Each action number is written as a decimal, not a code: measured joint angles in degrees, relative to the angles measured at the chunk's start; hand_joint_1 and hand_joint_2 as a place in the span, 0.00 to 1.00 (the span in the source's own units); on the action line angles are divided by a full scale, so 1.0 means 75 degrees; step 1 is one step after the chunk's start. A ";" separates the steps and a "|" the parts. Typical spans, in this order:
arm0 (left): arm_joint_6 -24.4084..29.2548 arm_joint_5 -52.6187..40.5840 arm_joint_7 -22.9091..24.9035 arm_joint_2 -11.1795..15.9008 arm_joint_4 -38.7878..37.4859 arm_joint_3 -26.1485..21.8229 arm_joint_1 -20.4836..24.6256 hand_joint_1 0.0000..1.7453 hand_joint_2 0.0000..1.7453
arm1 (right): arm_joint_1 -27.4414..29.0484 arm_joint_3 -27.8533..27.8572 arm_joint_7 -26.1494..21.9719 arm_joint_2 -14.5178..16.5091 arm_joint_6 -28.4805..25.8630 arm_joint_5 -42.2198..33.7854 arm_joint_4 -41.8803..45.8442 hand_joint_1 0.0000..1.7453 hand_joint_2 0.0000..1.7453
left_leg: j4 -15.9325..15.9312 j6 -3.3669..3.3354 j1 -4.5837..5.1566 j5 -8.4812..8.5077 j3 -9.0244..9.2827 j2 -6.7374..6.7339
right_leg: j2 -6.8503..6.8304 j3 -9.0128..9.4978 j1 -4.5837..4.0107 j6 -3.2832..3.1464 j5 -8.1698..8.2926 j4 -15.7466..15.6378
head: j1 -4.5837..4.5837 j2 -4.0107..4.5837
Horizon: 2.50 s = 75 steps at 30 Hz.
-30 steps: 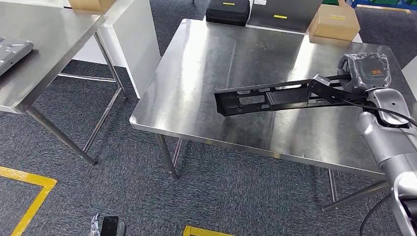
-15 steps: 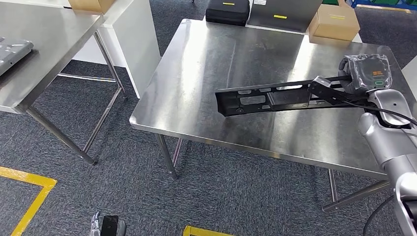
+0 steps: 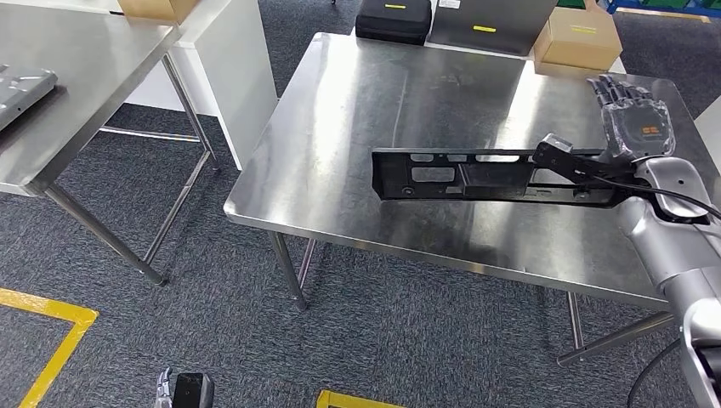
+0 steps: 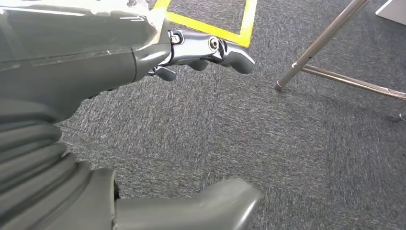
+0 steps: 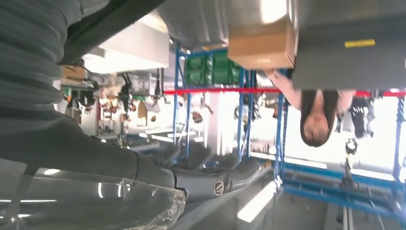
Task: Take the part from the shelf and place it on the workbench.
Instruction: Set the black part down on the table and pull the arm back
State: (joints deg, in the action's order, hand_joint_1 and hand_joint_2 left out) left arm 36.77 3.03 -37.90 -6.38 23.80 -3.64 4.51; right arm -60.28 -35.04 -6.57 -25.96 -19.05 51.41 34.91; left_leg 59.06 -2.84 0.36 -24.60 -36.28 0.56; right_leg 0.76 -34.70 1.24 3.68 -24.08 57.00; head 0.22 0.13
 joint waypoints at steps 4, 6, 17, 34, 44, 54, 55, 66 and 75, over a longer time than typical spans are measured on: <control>0.0001 0.0065 0.0000 0.0007 -0.0025 0.0021 -0.0002 0.00 0.00 | -0.0032 0.0000 0.0098 -0.0004 0.0201 -0.0022 -0.0089 0.00 1.00 | 0.0000 0.0000 0.0000 0.0000 0.0000 0.0000 | 0.0000 0.0000 0.0000 0.0000 0.0000 0.0000 | 0.0001 0.0000; 0.0001 0.0087 0.0000 0.0008 -0.0042 0.0031 -0.0004 0.00 0.00 | -0.0096 -0.0001 0.0163 -0.0002 0.0455 -0.0068 -0.0165 0.00 1.00 | 0.0000 0.0000 0.0000 0.0000 0.0000 0.0000 | 0.0000 0.0000 0.0000 0.0000 0.0000 0.0000 | 0.0001 0.0000; -0.0001 0.0245 0.0000 0.0047 -0.0109 0.0034 -0.0036 0.00 0.00 | -0.0991 0.0085 0.0639 0.0035 0.3775 -0.0973 -0.1000 0.00 1.00 | 0.0001 -0.0001 0.0001 0.0001 -0.0002 0.0000 | 0.0000 -0.0002 0.0001 0.0000 0.0000 0.0000 | 0.0002 0.0000; -0.0010 0.0272 0.0000 0.0063 -0.0111 0.0034 -0.0108 0.00 0.00 | -0.1637 0.0007 0.0987 -0.0487 0.4135 -0.1070 -0.1126 0.00 1.00 | 0.0001 -0.0001 0.0001 0.0001 -0.0004 0.0000 | 0.0000 -0.0003 0.0001 0.0000 0.0000 -0.0001 | 0.0002 0.0000; -0.0085 0.0256 0.0000 0.0084 -0.0111 0.0039 -0.0108 0.00 0.00 | -0.1688 0.0073 0.1404 -0.0822 0.5817 -0.2444 -0.1320 0.00 1.00 | 0.0001 -0.0001 0.0000 0.0000 -0.0003 -0.0003 | 0.0001 -0.0005 0.0000 0.0000 0.0000 -0.0002 | 0.0001 0.0000; -0.0069 0.0272 0.0000 0.0093 -0.0108 0.0046 -0.0148 0.00 0.00 | -0.1290 0.0009 0.1523 -0.1170 0.5179 -0.2578 -0.1345 0.00 0.00 | 0.0001 -0.0001 0.0001 0.0001 -0.0004 -0.0002 | 0.0000 -0.0004 0.0000 0.0000 0.0000 -0.0002 | 0.0002 0.0000; -0.0069 0.0286 0.0000 0.0093 -0.0108 0.0046 -0.0166 0.00 0.00 | -0.1279 -0.0010 0.1539 -0.1230 0.5017 -0.2565 -0.1331 0.00 0.00 | 0.0001 -0.0001 0.0001 0.0000 -0.0004 -0.0002 | 0.0000 -0.0005 0.0000 0.0000 0.0000 -0.0002 | 0.0002 0.0000; -0.0039 0.0326 0.0000 0.0044 -0.0094 0.0045 -0.0287 0.00 0.00 | -0.0138 0.0104 0.1307 -0.2240 0.1698 -0.2850 -0.0762 0.00 0.00 | 0.0001 -0.0003 -0.0001 -0.0004 -0.0005 0.0004 | -0.0005 -0.0001 -0.0005 0.0000 -0.0002 -0.0009 | 0.0001 0.0000; -0.0026 0.0326 0.0000 -0.0038 0.0067 0.0037 -0.0329 0.00 0.00 | 0.3536 0.1816 0.1160 -0.2933 -0.1543 -0.3226 0.0554 0.00 0.00 | -0.0002 -0.0004 -0.0009 -0.0013 -0.0021 0.0049 | -0.0040 0.0007 -0.0018 0.0000 -0.0010 -0.0013 | 0.0001 0.0000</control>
State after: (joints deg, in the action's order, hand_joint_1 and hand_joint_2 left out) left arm 36.58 5.47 -37.90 -6.66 24.30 -3.37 2.04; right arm -33.76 -21.41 2.13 -47.96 -30.62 27.22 39.06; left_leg 59.04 -2.87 0.29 -24.70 -36.43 0.93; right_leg 0.46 -34.65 1.11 3.68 -24.16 56.90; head 0.23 0.13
